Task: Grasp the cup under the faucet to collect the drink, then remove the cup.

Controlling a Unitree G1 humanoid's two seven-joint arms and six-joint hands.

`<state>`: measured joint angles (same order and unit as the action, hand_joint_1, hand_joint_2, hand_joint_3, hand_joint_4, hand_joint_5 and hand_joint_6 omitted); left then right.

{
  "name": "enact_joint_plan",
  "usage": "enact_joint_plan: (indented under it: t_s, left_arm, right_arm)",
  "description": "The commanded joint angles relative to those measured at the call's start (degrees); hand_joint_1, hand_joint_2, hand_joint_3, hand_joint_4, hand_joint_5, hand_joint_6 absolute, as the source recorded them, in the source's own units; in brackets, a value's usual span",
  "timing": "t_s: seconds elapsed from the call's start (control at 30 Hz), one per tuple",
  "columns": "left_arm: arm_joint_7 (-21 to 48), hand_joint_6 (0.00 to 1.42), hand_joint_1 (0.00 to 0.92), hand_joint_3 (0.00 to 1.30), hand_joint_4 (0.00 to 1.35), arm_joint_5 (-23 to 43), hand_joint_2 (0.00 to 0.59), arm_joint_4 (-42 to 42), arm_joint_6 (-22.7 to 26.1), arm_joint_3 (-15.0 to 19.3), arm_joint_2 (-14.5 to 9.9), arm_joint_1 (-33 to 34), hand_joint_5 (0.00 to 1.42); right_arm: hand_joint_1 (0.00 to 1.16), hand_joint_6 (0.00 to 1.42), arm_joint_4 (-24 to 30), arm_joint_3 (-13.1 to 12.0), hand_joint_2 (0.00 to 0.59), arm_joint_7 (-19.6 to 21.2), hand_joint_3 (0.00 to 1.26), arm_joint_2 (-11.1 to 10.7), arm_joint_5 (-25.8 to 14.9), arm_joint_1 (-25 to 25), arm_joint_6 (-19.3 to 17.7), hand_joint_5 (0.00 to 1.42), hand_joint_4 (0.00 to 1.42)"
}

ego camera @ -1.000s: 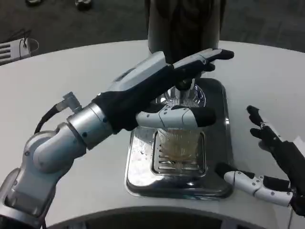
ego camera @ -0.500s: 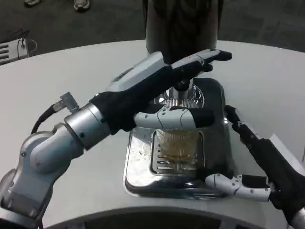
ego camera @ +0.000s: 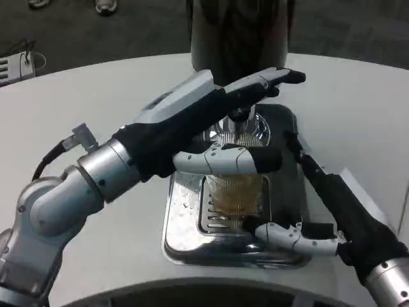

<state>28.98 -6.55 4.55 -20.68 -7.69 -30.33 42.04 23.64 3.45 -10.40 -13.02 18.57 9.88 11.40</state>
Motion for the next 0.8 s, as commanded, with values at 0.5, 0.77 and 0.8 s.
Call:
enact_joint_plan:
  t_s: [0.5, 0.77, 0.8]
  left_arm:
    - [0.53, 0.16, 0.0, 0.15, 0.06, 0.22, 0.0, -1.85, 1.43, 1.78, -1.41, -4.32, 0.12]
    - [-5.51, 0.19, 0.0, 0.16, 0.06, 2.16, 0.001, -1.28, -2.26, 5.45, 2.45, -7.02, 0.14]
    - [-5.94, 0.2, 0.0, 0.16, 0.06, 2.29, 0.001, -1.3, -2.55, 5.74, 2.84, -7.21, 0.14]
  right_arm:
    - [0.81, 0.0, -10.03, 2.76, 0.189, 3.84, 0.0, 2.08, 0.04, 8.13, -0.98, 0.0, 0.0]
    - [0.81, 0.0, -13.49, 2.96, 0.195, 4.77, 0.0, 2.54, -0.5, 10.18, -1.9, 0.0, 0.0]
    - [0.81, 0.0, -13.8, 3.02, 0.195, 4.83, 0.0, 2.6, -0.51, 10.36, -2.01, 0.0, 0.0]
